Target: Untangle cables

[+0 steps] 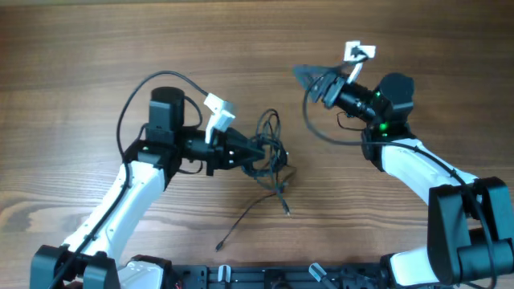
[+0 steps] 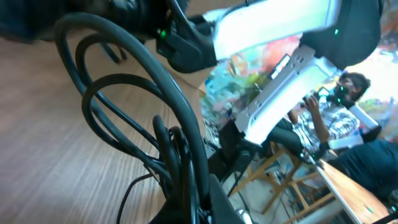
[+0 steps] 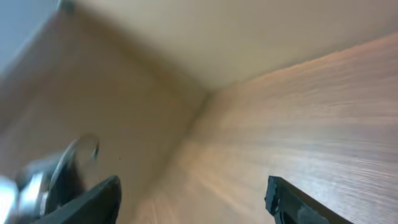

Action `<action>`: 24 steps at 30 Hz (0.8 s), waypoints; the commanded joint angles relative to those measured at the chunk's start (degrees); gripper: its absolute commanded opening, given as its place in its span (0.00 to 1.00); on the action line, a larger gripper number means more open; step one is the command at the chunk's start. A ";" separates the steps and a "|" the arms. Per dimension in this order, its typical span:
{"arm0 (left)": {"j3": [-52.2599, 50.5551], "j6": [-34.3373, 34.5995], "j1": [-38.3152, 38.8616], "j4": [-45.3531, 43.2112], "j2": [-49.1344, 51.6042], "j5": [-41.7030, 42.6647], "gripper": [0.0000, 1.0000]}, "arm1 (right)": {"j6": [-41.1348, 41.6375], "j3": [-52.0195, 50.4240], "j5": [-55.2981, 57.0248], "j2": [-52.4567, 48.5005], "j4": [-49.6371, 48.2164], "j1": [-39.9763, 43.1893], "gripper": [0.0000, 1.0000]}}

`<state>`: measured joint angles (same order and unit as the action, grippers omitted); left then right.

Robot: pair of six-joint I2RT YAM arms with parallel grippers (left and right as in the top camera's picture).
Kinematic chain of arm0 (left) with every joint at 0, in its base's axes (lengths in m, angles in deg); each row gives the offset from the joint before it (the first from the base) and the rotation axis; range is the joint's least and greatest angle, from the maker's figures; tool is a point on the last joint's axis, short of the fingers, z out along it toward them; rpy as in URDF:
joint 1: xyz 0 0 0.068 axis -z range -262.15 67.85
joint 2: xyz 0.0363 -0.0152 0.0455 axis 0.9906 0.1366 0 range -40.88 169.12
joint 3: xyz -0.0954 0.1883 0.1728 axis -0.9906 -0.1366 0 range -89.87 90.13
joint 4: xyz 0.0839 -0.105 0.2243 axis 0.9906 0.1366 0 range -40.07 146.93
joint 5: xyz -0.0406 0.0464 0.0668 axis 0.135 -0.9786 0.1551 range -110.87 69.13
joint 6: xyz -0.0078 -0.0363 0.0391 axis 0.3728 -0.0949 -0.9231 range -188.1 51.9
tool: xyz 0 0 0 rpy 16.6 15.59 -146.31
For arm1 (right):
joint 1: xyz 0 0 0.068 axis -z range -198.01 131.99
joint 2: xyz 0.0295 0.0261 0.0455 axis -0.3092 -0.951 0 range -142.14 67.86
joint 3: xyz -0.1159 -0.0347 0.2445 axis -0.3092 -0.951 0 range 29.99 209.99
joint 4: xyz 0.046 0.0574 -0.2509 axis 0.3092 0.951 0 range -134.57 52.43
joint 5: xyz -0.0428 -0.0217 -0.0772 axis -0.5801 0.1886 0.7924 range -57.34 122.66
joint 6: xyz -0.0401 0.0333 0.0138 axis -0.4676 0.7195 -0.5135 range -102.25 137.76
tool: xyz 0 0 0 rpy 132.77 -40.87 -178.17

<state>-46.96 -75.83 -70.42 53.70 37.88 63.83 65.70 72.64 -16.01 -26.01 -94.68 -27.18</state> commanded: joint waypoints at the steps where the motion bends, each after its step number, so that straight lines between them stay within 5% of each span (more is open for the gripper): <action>1: -0.31 -0.61 -3.28 -0.24 -0.20 5.66 0.04 | -16.96 0.63 -18.14 -0.11 0.13 0.42 0.77; 8: -0.31 5.18 -1.70 -0.09 -0.22 5.64 0.04 | -27.06 0.63 -28.52 -0.13 -0.02 0.42 0.77; 24: -0.31 7.15 3.04 -0.37 -0.22 5.49 0.04 | -27.41 0.63 -28.52 -0.13 0.04 -4.94 0.80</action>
<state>-46.96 -69.23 -69.46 53.62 37.88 67.57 39.32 72.64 -44.88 -26.01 -94.48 -31.18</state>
